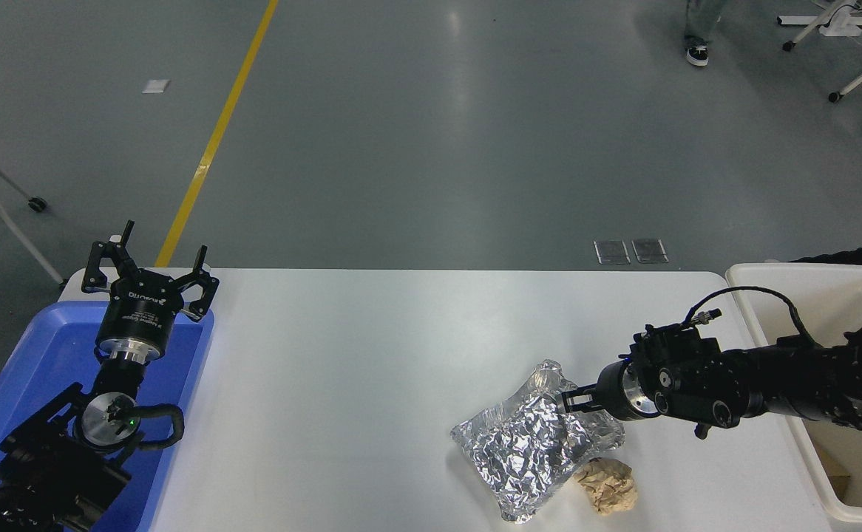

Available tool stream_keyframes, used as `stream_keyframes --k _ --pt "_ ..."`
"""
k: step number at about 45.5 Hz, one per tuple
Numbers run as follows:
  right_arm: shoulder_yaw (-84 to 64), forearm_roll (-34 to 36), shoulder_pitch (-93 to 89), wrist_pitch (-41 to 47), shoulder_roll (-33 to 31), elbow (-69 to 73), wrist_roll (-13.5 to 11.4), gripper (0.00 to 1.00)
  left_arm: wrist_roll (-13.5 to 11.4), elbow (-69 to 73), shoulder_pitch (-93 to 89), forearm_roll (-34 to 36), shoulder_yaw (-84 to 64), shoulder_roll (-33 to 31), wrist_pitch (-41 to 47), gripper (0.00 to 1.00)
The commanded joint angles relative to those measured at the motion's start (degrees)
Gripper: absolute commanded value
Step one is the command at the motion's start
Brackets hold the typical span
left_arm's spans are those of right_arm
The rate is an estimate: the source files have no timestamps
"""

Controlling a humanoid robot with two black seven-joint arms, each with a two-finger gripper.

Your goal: Pick up foil plate and place in dustbin

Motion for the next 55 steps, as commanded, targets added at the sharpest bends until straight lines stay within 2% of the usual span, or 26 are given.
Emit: stream_keyframes --k 1,11,22,26,28,34,50,55 --pt "-0.7 -0.4 2.1 -0.1 -0.8 0.6 0.1 0.00 0.0 0.0 0.0 0.0 0.1 0.0 0.0 1.00" --pt "-6.6 2.7 16.9 4.5 -5.9 9.5 0.9 0.00 0.0 -0.1 0.0 0.0 0.1 0.0 -0.1 1.00" --pt "-15.1 11.6 46.8 17.8 -16.2 29.9 1.0 0.00 0.0 -0.1 0.0 0.0 0.1 0.0 -0.1 1.00" --pt "-19.9 14.5 59.5 22.3 -16.9 35.3 1.1 0.00 0.0 0.0 0.1 0.0 0.1 0.0 -0.1 1.00" --pt "-21.4 15.1 67.5 27.7 -17.0 38.2 1.9 0.00 0.0 -0.1 0.1 0.0 0.1 0.0 -0.1 1.00" --pt "-21.9 16.4 76.7 35.8 -17.3 38.9 3.1 0.00 0.0 0.0 0.0 0.0 0.2 0.0 -0.1 1.00" --pt "-24.2 17.7 81.6 36.1 -17.4 40.0 2.5 0.00 0.0 -0.1 0.0 0.0 0.2 0.0 -0.1 1.00" --pt "-26.1 17.4 80.5 36.1 -19.8 39.2 2.3 0.00 0.0 -0.1 0.0 0.0 0.2 0.0 -0.1 1.00"
